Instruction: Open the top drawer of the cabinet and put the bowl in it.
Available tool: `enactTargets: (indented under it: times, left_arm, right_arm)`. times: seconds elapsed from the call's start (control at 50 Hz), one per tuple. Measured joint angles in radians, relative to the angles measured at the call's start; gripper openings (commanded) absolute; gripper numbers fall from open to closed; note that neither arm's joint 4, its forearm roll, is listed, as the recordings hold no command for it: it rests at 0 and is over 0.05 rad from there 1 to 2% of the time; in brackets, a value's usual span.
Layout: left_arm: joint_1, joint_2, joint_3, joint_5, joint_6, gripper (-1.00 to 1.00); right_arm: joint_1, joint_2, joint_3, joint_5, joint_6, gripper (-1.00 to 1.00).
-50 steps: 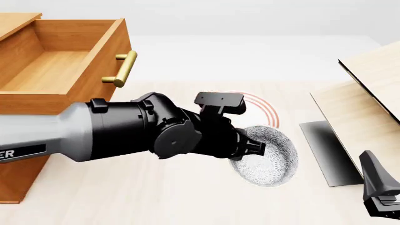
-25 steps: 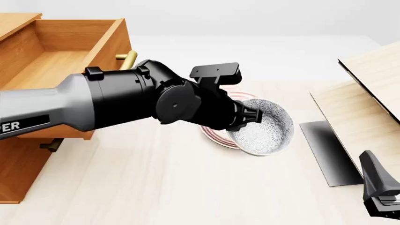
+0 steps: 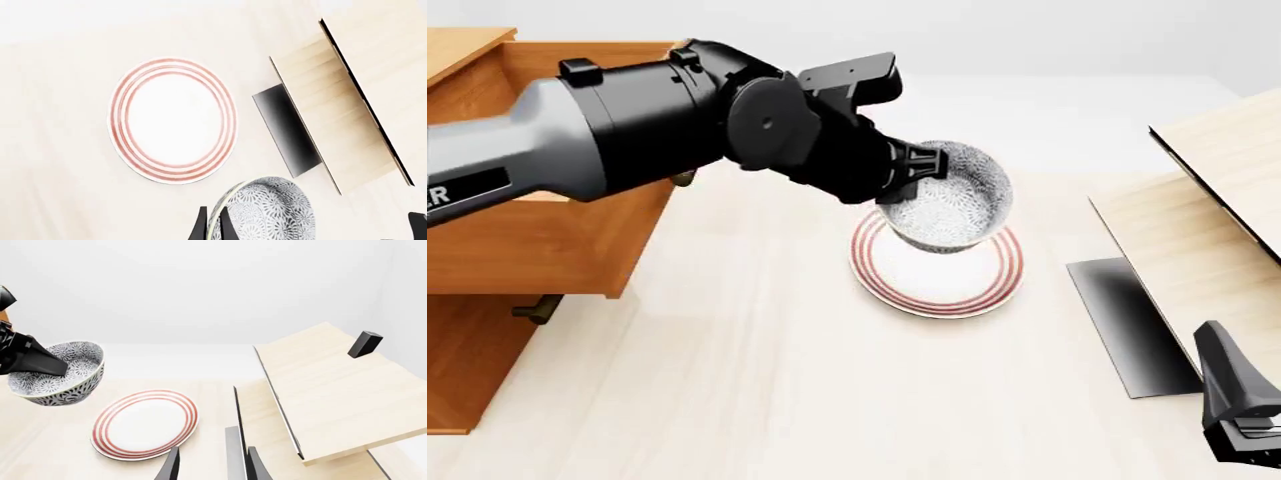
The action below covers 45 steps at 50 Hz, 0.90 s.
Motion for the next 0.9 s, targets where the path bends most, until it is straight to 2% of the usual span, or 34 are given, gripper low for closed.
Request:
enactTargets:
  times: [0.3,0.9]
  left_arm:
    - [0.068,0.000,-0.072,0.060,0.029,-1.00]
    - [0.187,0.003,-0.277,0.209,0.082,-1.00]
  right_arm:
    - [0.000,0.000,0.000,0.000,0.000,1.00]
    - [0.000,0.000,0.000,0.000,0.000,1.00]
